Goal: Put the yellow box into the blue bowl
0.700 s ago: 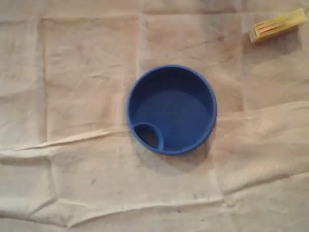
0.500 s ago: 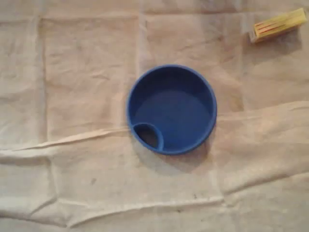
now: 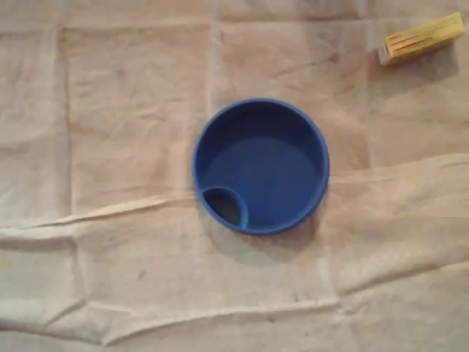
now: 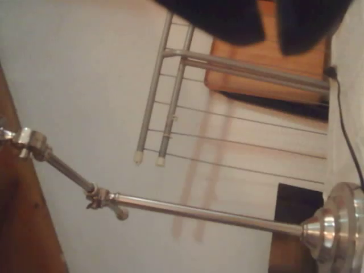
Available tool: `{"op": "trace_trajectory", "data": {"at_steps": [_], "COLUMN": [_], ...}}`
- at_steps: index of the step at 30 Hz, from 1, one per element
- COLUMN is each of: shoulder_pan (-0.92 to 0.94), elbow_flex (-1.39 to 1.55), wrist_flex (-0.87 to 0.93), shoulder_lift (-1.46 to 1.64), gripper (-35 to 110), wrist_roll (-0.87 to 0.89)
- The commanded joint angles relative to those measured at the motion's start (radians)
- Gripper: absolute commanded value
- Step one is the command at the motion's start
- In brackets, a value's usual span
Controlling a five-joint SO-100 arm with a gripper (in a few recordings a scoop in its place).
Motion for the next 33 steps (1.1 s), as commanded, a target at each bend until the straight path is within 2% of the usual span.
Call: {"op": "trace_trajectory", "data": {"at_steps": [1, 22, 33], "shoulder_pan": [0.005, -0.006, -0.008], "elbow_flex": [0.002, 0.002, -0.002], "wrist_flex": [0.0, -0.002, -0.003], "shoulder_lift": [0.038, 0.031, -0.327], "gripper": [0, 0, 0], "wrist_roll": [0.002, -0.005, -0.005]}}
